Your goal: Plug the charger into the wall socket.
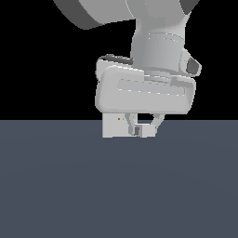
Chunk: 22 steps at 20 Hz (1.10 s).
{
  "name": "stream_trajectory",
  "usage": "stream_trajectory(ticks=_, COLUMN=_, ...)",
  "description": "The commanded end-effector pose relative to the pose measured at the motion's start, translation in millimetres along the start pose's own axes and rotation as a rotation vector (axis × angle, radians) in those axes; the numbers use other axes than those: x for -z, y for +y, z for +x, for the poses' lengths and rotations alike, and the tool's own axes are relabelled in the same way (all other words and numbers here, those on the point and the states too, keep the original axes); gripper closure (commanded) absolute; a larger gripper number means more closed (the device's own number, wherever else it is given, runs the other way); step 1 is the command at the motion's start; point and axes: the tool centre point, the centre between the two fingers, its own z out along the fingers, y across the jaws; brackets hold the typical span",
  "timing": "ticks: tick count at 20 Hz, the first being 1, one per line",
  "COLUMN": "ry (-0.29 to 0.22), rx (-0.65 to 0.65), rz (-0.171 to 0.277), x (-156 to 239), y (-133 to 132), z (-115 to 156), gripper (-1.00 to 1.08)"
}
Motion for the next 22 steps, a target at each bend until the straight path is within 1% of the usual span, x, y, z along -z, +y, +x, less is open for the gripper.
stream_trajectory(ticks=1, ry=0.0, rx=-0.032, rz=-0.009, x=4, y=-6, z=8, gripper=1.08)
stream_trajectory(ticks=11, ry=-0.003, rx=-0.103, rz=-0.03, x=13, y=-18, z=28, gripper=1.08)
stream_trajectory(ticks=22, ry=-0.004, rx=-0.116, rz=-0.033, x=14, y=-20, z=32, gripper=1.08)
